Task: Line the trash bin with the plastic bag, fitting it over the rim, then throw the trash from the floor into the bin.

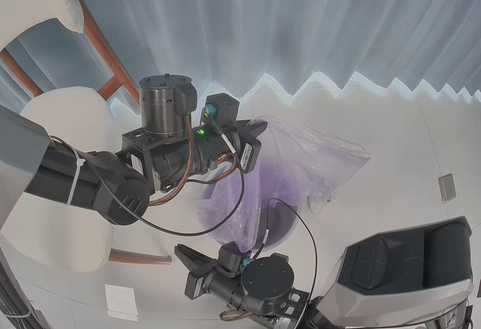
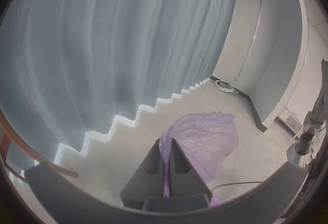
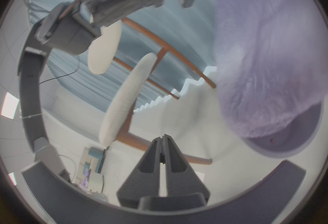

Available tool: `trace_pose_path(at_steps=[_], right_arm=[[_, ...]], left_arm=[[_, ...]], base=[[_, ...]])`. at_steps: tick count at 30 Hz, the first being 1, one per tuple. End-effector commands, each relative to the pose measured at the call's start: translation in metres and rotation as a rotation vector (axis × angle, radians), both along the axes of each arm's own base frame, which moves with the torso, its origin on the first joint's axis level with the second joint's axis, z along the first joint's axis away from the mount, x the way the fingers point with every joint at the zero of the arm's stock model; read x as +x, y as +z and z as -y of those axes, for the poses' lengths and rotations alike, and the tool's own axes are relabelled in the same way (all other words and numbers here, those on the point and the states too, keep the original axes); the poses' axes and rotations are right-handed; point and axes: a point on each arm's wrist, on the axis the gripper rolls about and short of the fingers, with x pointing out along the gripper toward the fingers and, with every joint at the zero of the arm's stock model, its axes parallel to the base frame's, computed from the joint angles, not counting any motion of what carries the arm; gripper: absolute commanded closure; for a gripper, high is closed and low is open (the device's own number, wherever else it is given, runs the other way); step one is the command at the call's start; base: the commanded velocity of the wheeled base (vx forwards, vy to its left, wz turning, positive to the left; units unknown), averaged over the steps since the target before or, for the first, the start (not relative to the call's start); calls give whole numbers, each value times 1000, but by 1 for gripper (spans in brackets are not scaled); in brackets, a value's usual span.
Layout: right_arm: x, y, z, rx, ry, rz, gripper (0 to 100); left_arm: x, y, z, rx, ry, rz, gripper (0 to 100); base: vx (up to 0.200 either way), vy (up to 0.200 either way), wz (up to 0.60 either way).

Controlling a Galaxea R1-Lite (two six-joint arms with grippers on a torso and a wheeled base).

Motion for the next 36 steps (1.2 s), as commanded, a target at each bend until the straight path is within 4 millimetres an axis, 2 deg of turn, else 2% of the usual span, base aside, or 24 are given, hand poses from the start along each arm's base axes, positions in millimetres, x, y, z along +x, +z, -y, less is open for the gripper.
trace_pose_path(at_steps=[1,5,7,8,9,14,18,22,26,32,34,35,36], right_arm=[[40,-2,20,-11,-126,1,100],[75,4,52,-21,-245,26,100],[88,5,67,-27,-292,36,100],[88,5,67,-27,-292,36,100],[99,6,80,-36,-334,45,100],[110,14,90,-12,-372,75,100],[109,18,94,-21,-380,85,100],[96,4,106,-98,-380,35,100],[77,-14,105,-171,-337,-23,100],[46,-27,76,-203,-211,-44,100],[24,-24,60,-166,-88,-14,100],[22,-24,59,-163,-78,-12,100],[2,-23,51,-154,23,3,100]], left_arm=[[-1,3,-2,-25,23,-13,100],[-2,7,-5,-30,29,-9,100],[-3,7,-6,-29,29,-10,100],[-3,7,-6,-29,29,-10,100],[-3,7,-6,-28,29,-11,100],[-3,3,-3,-19,23,-20,100],[-3,-1,0,-11,14,-27,100],[-1,-10,3,9,6,-44,100],[-1,-14,3,16,9,-52,100],[-2,-25,-4,36,23,-81,100],[0,-30,-9,45,37,-91,100],[2,-32,-13,49,47,-95,100],[3,-33,-15,50,50,-97,100]], base=[[0,0,0],[0,0,0],[0,0,0],[0,0,0],[0,0,0],[0,0,0],[0,0,0],[0,0,0],[0,0,0],[0,0,0],[0,0,0],[0,0,0],[0,0,0]])
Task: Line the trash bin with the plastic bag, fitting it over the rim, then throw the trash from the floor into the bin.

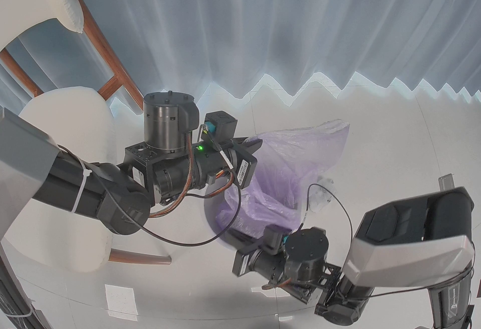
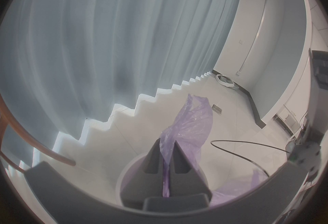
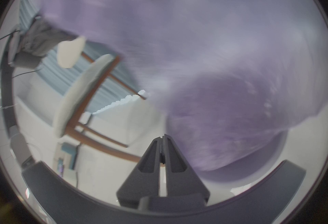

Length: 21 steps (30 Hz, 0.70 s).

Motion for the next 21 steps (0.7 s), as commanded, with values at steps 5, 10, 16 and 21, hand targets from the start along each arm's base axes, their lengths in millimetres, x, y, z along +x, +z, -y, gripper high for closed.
trace_pose_path(at_steps=[5,10,16,21], right_arm=[[-95,26,-7,-4,354,-29,100],[-124,67,33,72,414,-33,100],[-149,96,78,124,402,7,100],[-138,108,100,202,274,17,100]], left_arm=[[14,-19,-23,19,66,-27,100],[19,-25,-26,22,76,-35,100],[20,-34,-22,33,66,-49,100],[15,-37,-12,35,37,-48,100]], base=[[0,0,0],[0,0,0],[0,0,0],[0,0,0]])
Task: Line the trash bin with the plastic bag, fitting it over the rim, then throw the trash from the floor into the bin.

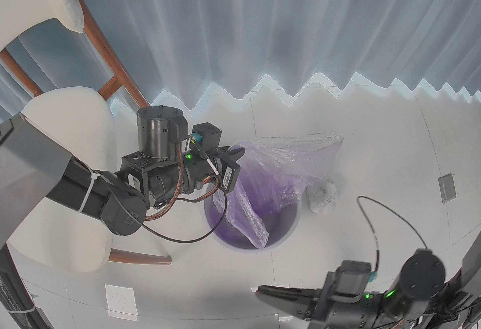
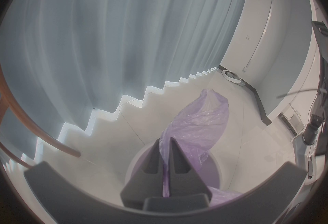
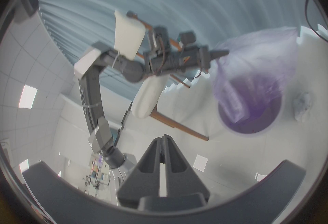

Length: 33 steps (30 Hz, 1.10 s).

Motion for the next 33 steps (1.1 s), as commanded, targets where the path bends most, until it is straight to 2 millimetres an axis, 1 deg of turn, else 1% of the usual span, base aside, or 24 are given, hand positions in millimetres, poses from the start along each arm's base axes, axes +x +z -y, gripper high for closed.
trace_pose_path(at_steps=[1,2,3,4,6,9,10,11,13,15,16,17,18,22,27,29,32,33], right_arm=[[-2,39,41,198,-136,14,100],[1,42,42,249,-178,-28,100],[2,42,43,263,-209,-57,100],[4,38,44,267,-280,-118,100],[6,33,46,242,-370,-184,100],[8,33,50,251,-407,-211,100],[15,36,55,266,-448,-215,100],[16,36,56,267,-451,-215,100],[38,36,67,268,-567,-231,100],[53,38,75,282,-642,-267,100],[56,39,76,287,-655,-277,100],[56,39,76,287,-655,-277,0],[64,42,81,298,-711,-336,0],[67,51,85,266,-755,-414,0],[80,52,89,240,-805,-442,0],[97,51,93,246,-846,-441,0],[109,50,96,244,-874,-442,0],[115,46,96,233,-888,-447,0]], left_arm=[[-5,-14,10,17,-32,-23,100],[-9,-17,11,27,-39,-26,100],[-11,-18,11,33,-44,-25,100],[-15,-24,11,59,-56,-22,100],[-21,-33,7,101,-71,-15,100],[-25,-37,6,113,-100,-7,100],[-27,-38,5,118,-121,-4,100],[-27,-38,5,118,-121,-4,100],[-28,-40,4,136,-126,2,100],[-28,-41,2,148,-126,7,100],[-28,-41,2,149,-126,8,100],[-28,-41,2,149,-126,8,100],[-29,-42,3,157,-132,12,100],[-33,-43,8,159,-149,13,100],[-37,-43,13,161,-165,13,100],[-40,-44,14,163,-169,9,100],[-41,-43,13,161,-169,15,100],[-41,-43,13,159,-169,18,100]], base=[[0,0,0],[0,0,0],[0,0,0],[0,0,0],[0,0,0],[0,0,0],[0,0,0],[0,0,0],[0,0,0],[0,0,0],[0,0,0],[0,0,0],[0,0,0],[0,0,0],[0,0,0],[0,0,0],[0,0,0],[0,0,0]])
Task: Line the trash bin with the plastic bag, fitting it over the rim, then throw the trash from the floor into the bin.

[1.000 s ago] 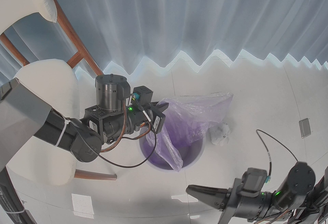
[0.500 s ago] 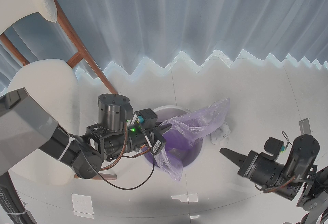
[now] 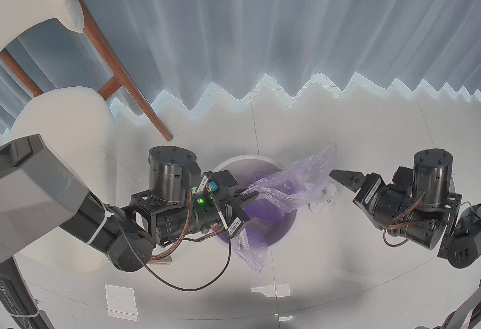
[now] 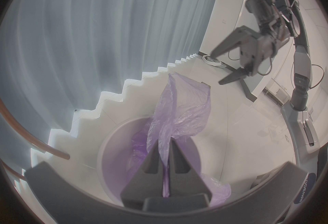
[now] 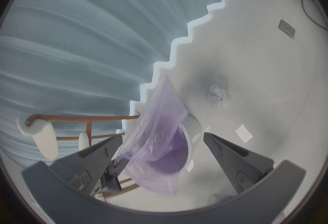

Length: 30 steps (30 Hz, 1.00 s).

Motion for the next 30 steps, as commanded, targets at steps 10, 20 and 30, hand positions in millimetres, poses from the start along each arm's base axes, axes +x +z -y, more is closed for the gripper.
trace_pose_path(at_steps=[10,20,30], right_arm=[[42,-30,-3,-69,-39,-81,0],[62,-40,-14,-83,-28,-90,0],[64,-39,-19,-88,-22,-80,100]], left_arm=[[-10,0,0,2,-16,-3,100],[-11,4,0,-9,-13,-2,100],[-16,1,1,-8,-32,-18,100]], base=[[0,0,0],[0,0,0],[0,0,0]])
